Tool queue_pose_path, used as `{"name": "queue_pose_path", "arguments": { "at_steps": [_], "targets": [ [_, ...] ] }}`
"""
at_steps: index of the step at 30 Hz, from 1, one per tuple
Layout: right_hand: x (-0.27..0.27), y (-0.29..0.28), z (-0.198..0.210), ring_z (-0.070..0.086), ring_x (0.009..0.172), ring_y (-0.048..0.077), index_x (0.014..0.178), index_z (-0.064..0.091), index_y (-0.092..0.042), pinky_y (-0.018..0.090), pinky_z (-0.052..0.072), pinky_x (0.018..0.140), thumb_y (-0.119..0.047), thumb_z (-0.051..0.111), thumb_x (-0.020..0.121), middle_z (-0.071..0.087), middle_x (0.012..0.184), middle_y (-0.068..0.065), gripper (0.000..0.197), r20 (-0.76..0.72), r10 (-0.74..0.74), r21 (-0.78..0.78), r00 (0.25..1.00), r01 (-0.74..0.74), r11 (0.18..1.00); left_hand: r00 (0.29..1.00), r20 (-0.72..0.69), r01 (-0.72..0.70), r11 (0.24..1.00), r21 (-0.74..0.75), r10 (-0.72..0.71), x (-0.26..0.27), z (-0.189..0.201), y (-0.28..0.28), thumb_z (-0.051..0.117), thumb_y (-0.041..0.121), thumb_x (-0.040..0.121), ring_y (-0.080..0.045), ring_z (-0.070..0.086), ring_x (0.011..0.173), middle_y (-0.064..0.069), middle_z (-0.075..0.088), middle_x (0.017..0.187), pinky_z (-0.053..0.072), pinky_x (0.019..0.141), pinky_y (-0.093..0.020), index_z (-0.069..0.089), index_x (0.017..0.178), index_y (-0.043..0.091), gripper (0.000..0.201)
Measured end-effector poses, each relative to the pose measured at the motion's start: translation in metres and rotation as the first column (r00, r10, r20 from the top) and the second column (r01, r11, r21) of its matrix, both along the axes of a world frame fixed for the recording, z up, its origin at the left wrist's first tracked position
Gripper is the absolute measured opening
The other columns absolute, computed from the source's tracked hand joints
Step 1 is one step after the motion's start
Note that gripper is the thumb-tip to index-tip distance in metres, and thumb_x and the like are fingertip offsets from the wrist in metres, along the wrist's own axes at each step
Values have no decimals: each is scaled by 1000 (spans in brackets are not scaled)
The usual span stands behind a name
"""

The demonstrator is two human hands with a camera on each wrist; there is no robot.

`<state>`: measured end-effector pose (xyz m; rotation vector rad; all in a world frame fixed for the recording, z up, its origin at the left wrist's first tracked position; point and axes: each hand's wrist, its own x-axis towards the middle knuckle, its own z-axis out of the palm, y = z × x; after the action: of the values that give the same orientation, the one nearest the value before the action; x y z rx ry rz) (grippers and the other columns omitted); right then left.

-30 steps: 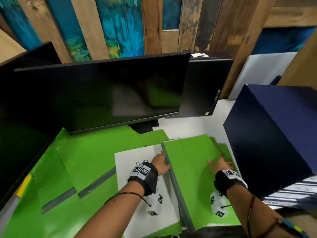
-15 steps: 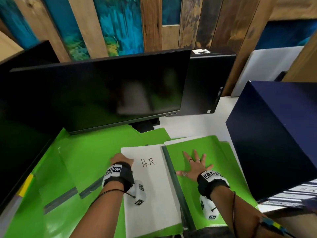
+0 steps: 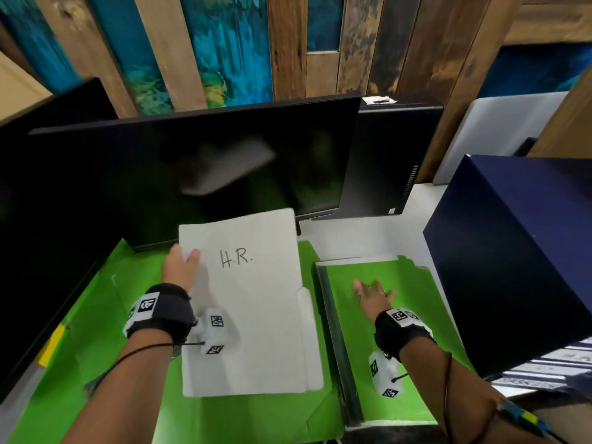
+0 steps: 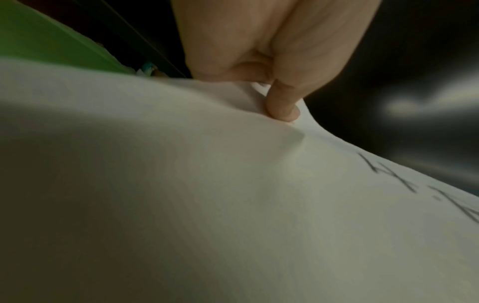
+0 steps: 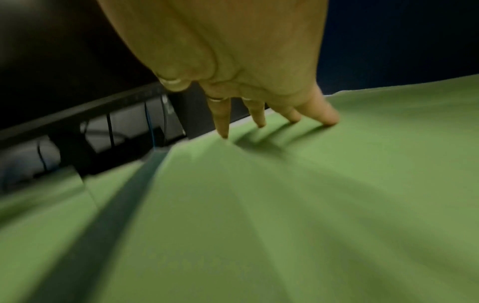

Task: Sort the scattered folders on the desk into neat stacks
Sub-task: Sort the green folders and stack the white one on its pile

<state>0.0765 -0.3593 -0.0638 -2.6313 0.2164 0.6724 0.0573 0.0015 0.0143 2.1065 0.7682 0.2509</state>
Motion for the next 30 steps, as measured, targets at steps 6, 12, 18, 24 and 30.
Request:
{"name": "queue_pose_path", "arguments": {
  "at_steps": [6, 12, 18, 24, 30],
  "targets": [
    [2, 18, 62, 61, 98, 18, 130, 47, -28, 34, 40, 94, -78, 40, 72, 63, 106, -1, 76, -222, -163, 732, 961, 274, 624, 997, -71, 37, 997, -73, -42, 12, -31, -72, 50, 12, 94, -40, 51, 119, -29, 53, 128, 39, 98, -39, 50, 122, -13, 37],
    [-2, -23, 40, 50, 123, 30, 145, 24, -4, 30, 43, 98, 1, 63, 84, 48, 139, 18, 73, 32, -93, 309, 995, 79, 948, 908, -112, 395, 913, -99, -404, 9, -55, -129, 54, 12, 90, -35, 54, 118, -22, 57, 126, 42, 98, -37, 53, 125, -1, 37],
    [-10, -70, 3, 39, 133, 30, 150, 13, -12, 36, 30, 114, -2, 40, 89, 38, 146, 15, 67, 85, -136, -150, 987, 148, 977, 644, -610, 697, 683, 218, -462, -11, -63, -111, 67, 50, 75, -38, -5, 145, -10, -7, 158, 5, 115, -56, 14, 148, 33, 92],
    [-6, -77, -12, 30, 138, 31, 150, 7, -12, 41, 25, 116, -16, 32, 96, 24, 151, 16, 60, 53, -224, -237, 973, 230, 944, 610, -745, 613, 756, 229, -269, -25, -71, -87, 65, 75, 54, -37, -14, 144, -13, -20, 155, 3, 110, -67, -17, 147, 23, 135],
    [-3, -34, 8, 33, 133, 29, 145, 28, -16, 37, 29, 110, -12, 48, 88, 29, 148, 12, 61, 308, -48, -236, 950, 125, 964, 605, -757, 636, 721, 274, -246, -34, -68, -81, 62, 80, 49, -29, -2, 147, -2, -10, 158, 3, 107, -72, -20, 145, 28, 137]
  ]
}}
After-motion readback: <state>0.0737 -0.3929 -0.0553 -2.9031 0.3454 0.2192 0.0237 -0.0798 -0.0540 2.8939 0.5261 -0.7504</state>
